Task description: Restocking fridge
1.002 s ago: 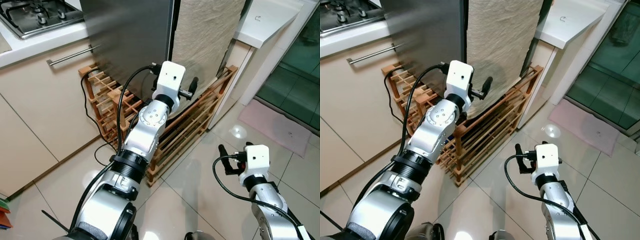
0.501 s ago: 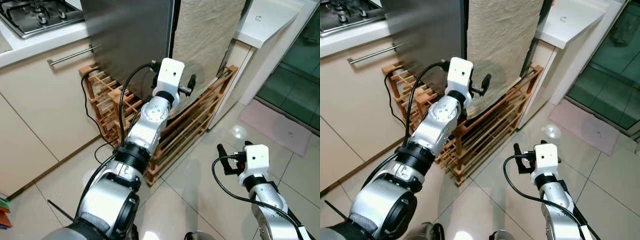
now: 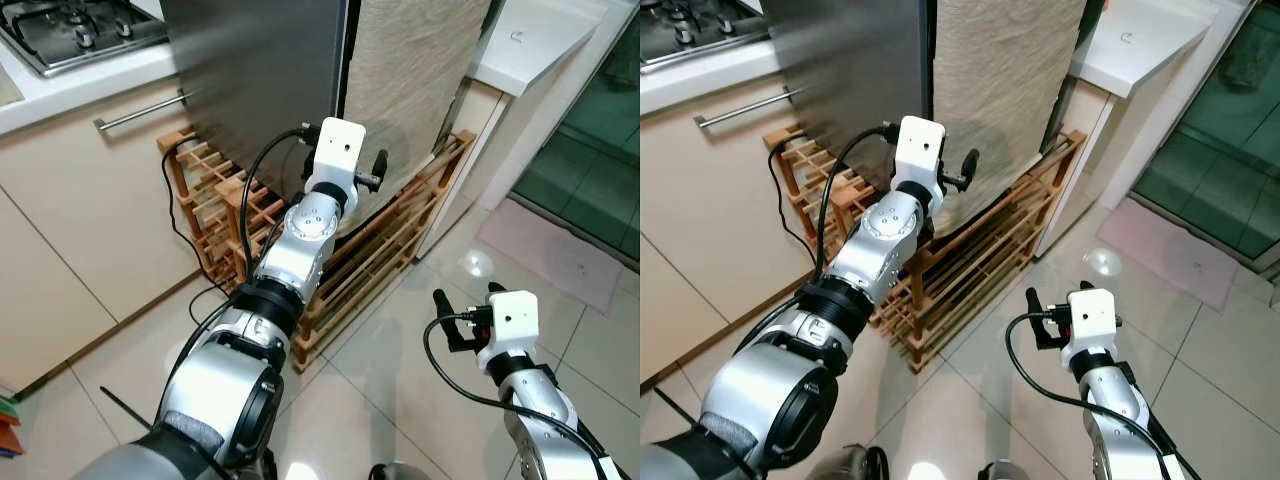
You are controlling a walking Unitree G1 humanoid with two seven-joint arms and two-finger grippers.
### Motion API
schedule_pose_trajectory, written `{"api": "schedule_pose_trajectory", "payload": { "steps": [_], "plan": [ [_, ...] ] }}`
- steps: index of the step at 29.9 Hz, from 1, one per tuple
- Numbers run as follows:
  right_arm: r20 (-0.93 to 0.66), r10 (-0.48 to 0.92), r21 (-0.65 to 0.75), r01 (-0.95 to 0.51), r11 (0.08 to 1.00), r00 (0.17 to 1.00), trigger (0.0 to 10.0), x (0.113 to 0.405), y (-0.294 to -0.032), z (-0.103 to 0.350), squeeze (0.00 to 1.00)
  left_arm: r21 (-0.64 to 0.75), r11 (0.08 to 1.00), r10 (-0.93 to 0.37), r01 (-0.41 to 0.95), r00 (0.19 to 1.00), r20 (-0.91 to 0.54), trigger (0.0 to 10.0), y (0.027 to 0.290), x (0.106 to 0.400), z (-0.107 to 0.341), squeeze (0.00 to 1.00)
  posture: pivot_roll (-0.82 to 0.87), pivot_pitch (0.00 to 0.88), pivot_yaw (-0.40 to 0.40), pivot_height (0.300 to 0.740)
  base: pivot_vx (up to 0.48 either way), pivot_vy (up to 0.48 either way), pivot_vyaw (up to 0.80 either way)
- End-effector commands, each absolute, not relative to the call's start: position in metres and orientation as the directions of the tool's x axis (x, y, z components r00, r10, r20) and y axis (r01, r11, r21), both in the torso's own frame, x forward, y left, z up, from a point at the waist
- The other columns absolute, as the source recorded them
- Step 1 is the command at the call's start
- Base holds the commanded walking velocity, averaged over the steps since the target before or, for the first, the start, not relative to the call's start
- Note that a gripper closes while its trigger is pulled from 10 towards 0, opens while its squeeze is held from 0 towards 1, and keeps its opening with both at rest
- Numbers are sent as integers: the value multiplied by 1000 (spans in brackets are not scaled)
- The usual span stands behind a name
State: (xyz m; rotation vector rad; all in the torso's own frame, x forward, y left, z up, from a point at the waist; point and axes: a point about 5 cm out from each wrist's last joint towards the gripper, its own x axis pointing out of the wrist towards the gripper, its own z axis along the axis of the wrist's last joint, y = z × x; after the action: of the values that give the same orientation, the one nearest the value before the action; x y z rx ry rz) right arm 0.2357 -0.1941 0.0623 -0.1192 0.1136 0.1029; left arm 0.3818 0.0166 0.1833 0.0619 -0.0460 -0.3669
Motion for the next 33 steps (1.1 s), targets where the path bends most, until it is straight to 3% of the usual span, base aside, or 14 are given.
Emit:
{"api": "schedule_pose_trajectory", "payload": {
  "steps": [1, 6, 7, 13, 15, 20, 28, 29, 30, 32, 33],
  "plan": [
    [-111, 90, -111, -103, 988, 990, 10000, 235, -196, 64, 0, 20, 891, -454, 454, 891, 6, 10000, -15, 372, 183, 0, -41, 100, -46, 728, 0, 0, 0],
    [-109, 92, -113, -104, 988, 990, 10000, 236, -196, 65, 0, -27, 840, -542, 542, 840, -7, 10000, -35, 364, 182, 0, -40, 101, -48, 728, 0, 0, 0],
    [-108, 94, -114, -106, 988, 990, 10000, 237, -196, 66, 0, -57, 792, -609, 608, 793, 4, 10000, -49, 356, 186, 0, -40, 101, -49, 728, 0, 0, 0],
    [-105, 93, -112, -105, 988, 990, 10000, 240, -195, 67, 0, -95, 720, -689, 687, 724, 19, 10000, -67, 347, 191, 0, -38, 101, -47, 728, 0, 0, 0],
    [-101, 92, -111, -103, 988, 991, 10000, 242, -195, 68, 0, -112, 645, -753, 755, 654, 76, 10000, -80, 337, 200, 0, -36, 101, -47, 728, 0, 0, 0],
    [-95, 93, -111, -103, 988, 991, 10000, 245, -195, 69, 0, -93, 571, -803, 816, 578, 143, 10000, -87, 327, 210, 0, -33, 97, -49, 728, 0, 0, 0],
    [-74, 94, -117, -102, 988, 993, 10000, 248, -192, 74, 0, 46, 673, -733, 738, 659, 167, 10000, -57, 334, 203, 0, -22, 86, -50, 728, 0, 0, 0],
    [-56, 80, -114, -87, 990, 995, 10000, 248, -191, 78, 0, 99, 716, -696, 691, 694, 187, 10000, -38, 336, 200, 0, -14, 83, -47, 728, 0, 0, 0],
    [-56, 80, -114, -87, 990, 995, 10000, 248, -191, 78, 0, 99, 716, -696, 691, 694, 187, 10000, -38, 336, 200, 0, -14, 83, -47, 728, 0, 0, 0],
    [-24, 53, -109, -56, 992, 998, 10000, 243, -190, 90, 0, 179, 766, -643, 618, 748, 168, 10000, 3, 333, 186, 0, -5, 83, -45, 728, 0, 0, 0],
    [-24, 53, -109, -56, 992, 998, 10000, 243, -190, 90, 0, 179, 766, -643, 618, 748, 168, 10000, 3, 333, 186, 0, -5, 83, -45, 728, 0, 0, 0]
  ]
}}
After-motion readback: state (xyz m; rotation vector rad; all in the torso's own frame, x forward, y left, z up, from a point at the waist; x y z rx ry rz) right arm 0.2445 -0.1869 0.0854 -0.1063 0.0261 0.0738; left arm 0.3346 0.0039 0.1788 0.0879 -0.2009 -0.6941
